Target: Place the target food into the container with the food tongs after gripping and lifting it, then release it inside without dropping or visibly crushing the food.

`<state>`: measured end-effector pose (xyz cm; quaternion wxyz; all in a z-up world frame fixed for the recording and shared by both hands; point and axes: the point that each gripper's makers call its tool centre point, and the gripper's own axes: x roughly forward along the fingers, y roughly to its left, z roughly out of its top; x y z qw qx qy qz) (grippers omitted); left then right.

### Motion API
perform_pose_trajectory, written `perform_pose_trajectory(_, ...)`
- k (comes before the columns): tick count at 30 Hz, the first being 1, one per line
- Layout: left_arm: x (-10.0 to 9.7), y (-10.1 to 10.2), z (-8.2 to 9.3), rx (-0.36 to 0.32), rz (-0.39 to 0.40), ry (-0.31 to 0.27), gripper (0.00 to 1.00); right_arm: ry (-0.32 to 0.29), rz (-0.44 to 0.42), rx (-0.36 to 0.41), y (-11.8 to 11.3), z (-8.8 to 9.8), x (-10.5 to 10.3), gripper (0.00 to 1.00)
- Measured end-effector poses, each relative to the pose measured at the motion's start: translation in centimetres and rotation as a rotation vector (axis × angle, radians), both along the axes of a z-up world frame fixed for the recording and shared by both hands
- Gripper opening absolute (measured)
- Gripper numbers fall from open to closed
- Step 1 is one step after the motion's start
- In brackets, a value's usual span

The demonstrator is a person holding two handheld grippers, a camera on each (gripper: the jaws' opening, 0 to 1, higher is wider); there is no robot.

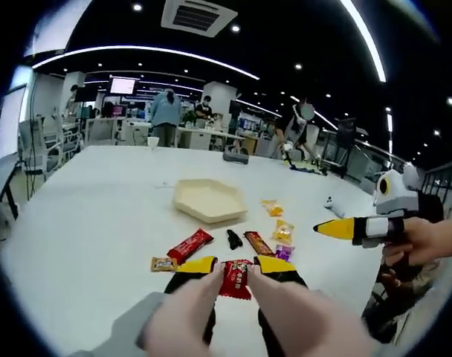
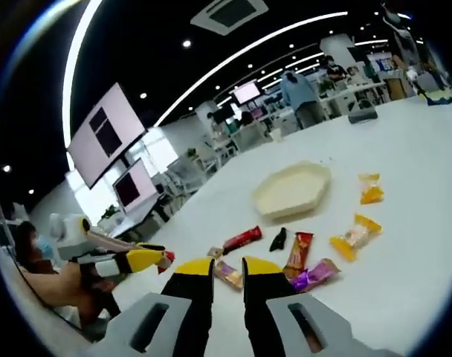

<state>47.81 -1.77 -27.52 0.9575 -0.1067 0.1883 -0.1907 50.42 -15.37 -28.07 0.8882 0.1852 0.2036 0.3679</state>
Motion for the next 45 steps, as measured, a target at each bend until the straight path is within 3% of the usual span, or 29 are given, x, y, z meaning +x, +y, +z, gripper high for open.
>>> perform_pose_trajectory(3, 0.5, 0.6, 1.3, 0.053, -0.017, -0.025, 0.18, 0.014, -0.013, 0.045, 0.0, 0.4, 1.4, 0.16)
perform_pose_trajectory(9, 0.8, 2.5, 2.4, 0.022, 0.034, -0.025, 0.18, -0.005, -0.027, 0.087, -0.9, 0.2, 2.5, 0.18)
perform_pose_trajectory(12, 0.7, 3.3, 2.5, 0.054, 0.053, -0.022, 0.18, -0.026, -0.025, 0.092, -1.6, 0.1, 2.5, 0.2)
perform_pose_trajectory(13, 0.6, 3.4, 2.5, 0.053, 0.061, -0.021, 0.18, -0.041, -0.016, 0.087, -1.9, -0.1, 2.4, 0.21)
perform_pose_trajectory(15, 0.5, 3.9, 2.0, 0.157, 0.079, 0.005, 0.18, -0.136, 0.052, 0.034, -1.5, 0.1, 1.8, 0.21)
perform_pose_trajectory(16, 0.5, 3.9, 1.7, 0.194, 0.08, 0.012, 0.18, -0.189, 0.091, -0.027, -1.2, -0.2, 1.3, 0.22)
perform_pose_trajectory(17, 0.7, 3.1, 1.9, 0.17, 0.074, -0.007, 0.18, -0.201, 0.13, -0.057, -0.7, -0.6, 0.7, 0.23)
perform_pose_trajectory(20, 0.8, 2.4, 1.6, 0.156, 0.079, -0.014, 0.18, -0.141, 0.182, -0.037, 0.4, -1.5, 0.0, 0.25)
perform_pose_trajectory(24, 0.6, 2.0, 0.6, 0.118, 0.085, -0.033, 0.2, -0.12, 0.178, -0.013, 0.6, -1.4, 0.2, 0.26)
perform_pose_trajectory(28, -0.8, 2.2, -0.9, 0.121, 0.079, -0.029, 0.22, -0.111, 0.219, -0.01, 1.0, -1.4, -1.3, 0.27)
perform_pose_trajectory(34, -2.7, 4.7, -2.5, 0.134, 0.108, -0.023, 0.24, -0.068, 0.242, -0.029, 0.6, -3.6, -3.3, 0.27)
perform_pose_trajectory(37, -3.1, 6.1, -3.7, 0.182, 0.116, -0.002, 0.25, -0.028, 0.214, -0.024, 0.1, -4.7, -3.6, 0.27)
perform_pose_trajectory(40, -3.0, 6.2, -4.4, 0.165, 0.122, 0.031, 0.25, -0.022, 0.2, -0.016, 0.1, -4.4, -3.9, 0.27)
perform_pose_trajectory(44, -2.8, 5.0, -6.0, 0.23, 0.023, 0.038, 0.25, -0.03, 0.195, -0.016, 0.1, -4.3, -3.8, 0.27)
perform_pose_trajectory(45, -2.8, 4.9, -6.5, 0.141, 0.041, 0.097, 0.25, -0.029, 0.184, -0.029, 0.0, -4.7, -3.5, 0.26)
